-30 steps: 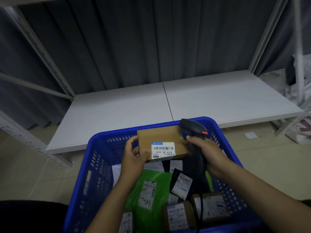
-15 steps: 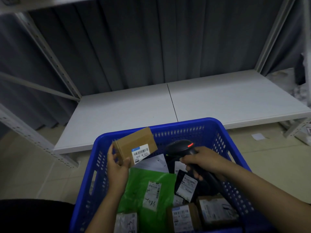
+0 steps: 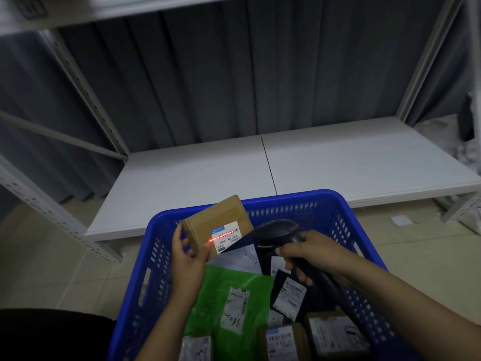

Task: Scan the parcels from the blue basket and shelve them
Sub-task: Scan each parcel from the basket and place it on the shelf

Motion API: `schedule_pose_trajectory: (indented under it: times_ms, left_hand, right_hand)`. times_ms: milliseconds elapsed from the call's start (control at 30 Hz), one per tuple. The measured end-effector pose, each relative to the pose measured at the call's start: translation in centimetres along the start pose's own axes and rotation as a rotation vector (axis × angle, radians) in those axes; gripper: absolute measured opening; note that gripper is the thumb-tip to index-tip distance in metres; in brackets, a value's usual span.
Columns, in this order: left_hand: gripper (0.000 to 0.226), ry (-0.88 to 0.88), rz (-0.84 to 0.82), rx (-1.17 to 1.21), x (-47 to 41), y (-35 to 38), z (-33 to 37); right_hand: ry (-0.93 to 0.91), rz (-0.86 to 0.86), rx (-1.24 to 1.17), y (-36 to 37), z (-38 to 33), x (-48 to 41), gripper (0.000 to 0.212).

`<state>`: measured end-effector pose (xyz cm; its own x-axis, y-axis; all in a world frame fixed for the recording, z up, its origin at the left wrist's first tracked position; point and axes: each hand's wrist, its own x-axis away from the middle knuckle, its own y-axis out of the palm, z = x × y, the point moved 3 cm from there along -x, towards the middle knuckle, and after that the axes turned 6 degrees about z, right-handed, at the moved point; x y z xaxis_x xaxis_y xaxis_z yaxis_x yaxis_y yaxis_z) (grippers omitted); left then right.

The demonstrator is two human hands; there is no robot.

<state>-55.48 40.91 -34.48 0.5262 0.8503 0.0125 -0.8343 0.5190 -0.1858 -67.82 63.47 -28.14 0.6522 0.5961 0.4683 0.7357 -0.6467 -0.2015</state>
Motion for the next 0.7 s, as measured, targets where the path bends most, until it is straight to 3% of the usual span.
schedule_pose_trajectory:
  times_ms: [200,400,533,700]
  left_hand:
    - [0.076,0.008,-0.052,0.043,-0.2,0.0,2.5]
    - [0.077,-0.061,-0.132,0.136,-0.7,0.3,7.4]
    - [0.072,-0.042,-0.231,0.205,-0.2,1.1,12.4]
    - [0.069,0.111,-0.334,0.185,0.3,1.2,19.4]
  right_hand:
    - [-0.105,0.147,-0.059,-0.6,-2.0,0.8,0.017]
    - [-0.272,0.507,-0.184,-2.1,-4.4,2.4,0.007]
    - [-0.347,0.536,-0.322,-2.2,-6.3,4.0,0.017]
    - [-0.451,0.54,-0.551,-1.9,-10.3,6.1,0.018]
